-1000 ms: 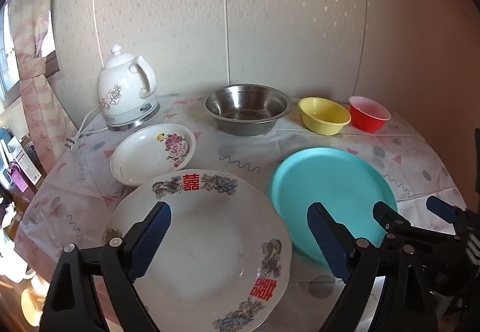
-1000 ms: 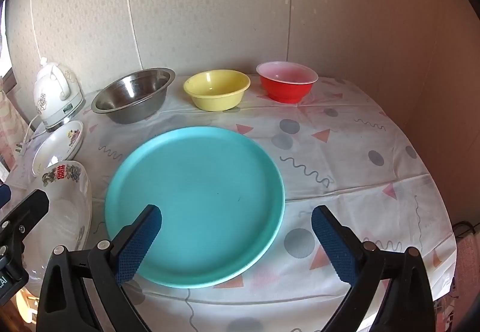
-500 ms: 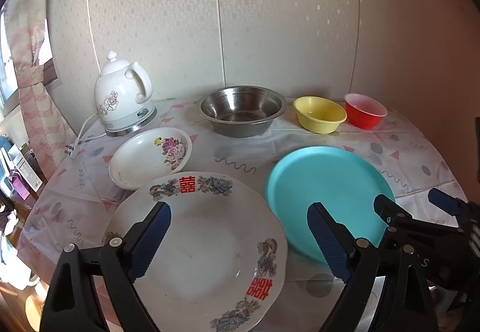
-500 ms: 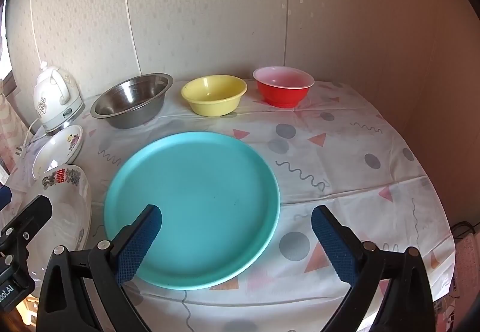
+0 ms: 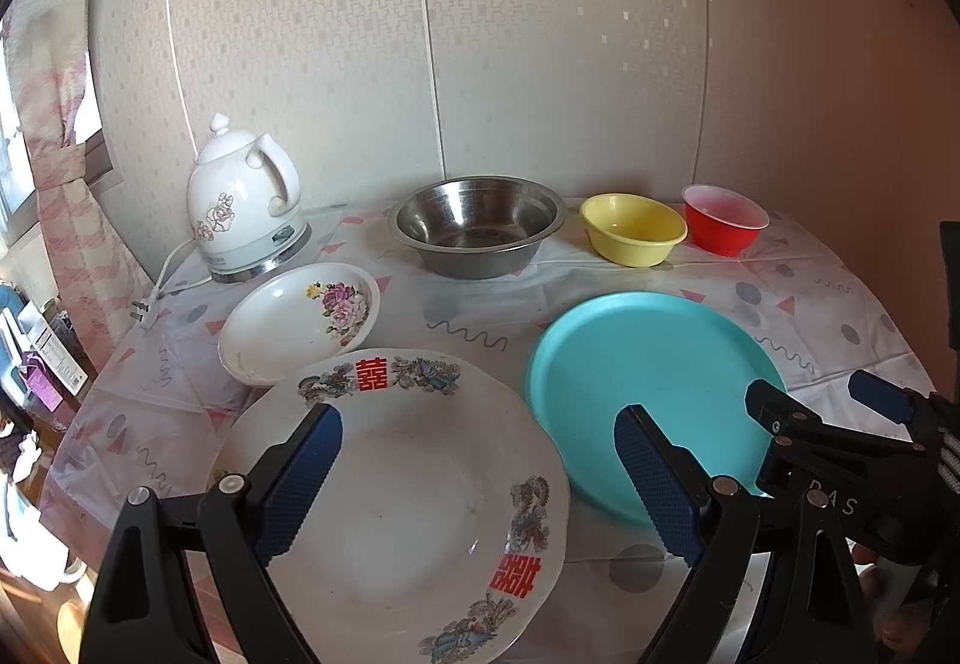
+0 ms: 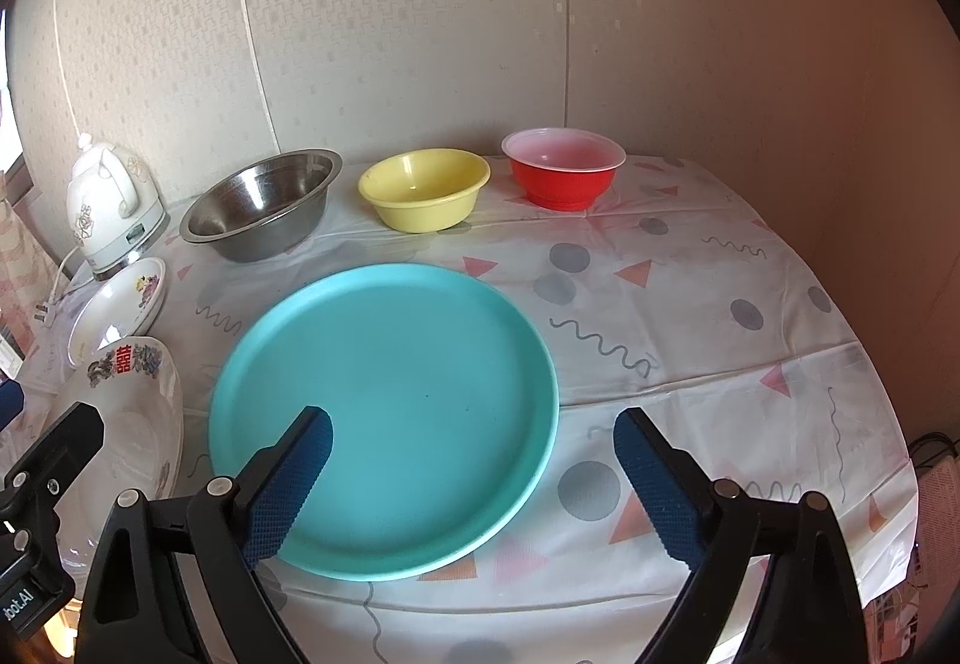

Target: Organize plates and bowls

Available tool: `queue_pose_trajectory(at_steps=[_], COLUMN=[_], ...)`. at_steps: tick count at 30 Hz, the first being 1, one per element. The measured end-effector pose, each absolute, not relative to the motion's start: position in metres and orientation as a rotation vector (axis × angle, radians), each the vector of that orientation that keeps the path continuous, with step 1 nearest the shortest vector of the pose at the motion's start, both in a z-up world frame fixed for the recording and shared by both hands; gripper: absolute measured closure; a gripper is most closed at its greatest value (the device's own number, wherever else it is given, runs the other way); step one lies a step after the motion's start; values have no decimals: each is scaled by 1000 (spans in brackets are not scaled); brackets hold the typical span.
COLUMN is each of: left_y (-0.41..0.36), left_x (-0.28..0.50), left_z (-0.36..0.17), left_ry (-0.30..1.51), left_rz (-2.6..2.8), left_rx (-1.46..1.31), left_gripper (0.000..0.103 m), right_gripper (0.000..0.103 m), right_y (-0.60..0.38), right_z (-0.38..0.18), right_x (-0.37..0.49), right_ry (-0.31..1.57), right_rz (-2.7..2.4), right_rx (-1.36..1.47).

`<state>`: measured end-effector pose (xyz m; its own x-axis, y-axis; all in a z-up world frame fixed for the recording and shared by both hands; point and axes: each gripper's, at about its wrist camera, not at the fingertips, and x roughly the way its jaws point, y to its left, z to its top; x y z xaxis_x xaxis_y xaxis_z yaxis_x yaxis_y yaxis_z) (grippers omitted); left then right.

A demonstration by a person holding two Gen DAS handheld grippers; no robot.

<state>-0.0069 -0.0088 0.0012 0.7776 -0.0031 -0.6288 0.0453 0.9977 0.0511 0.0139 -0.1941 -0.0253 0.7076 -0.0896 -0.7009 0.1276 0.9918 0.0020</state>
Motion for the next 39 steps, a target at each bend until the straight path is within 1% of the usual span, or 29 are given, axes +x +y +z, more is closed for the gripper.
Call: queue_pose_trajectory(at_steps=[39], left_y=[-10], left_x=[-4], left_z=[-1], left_ry=[702], left_rz=[-20], left_rx=[72], left_gripper=[10], right_gripper=[6], right_y=[-192], right_z=[-27], right_x=[15], right_ry=[777], right_rz=[-108], right_rx=[53])
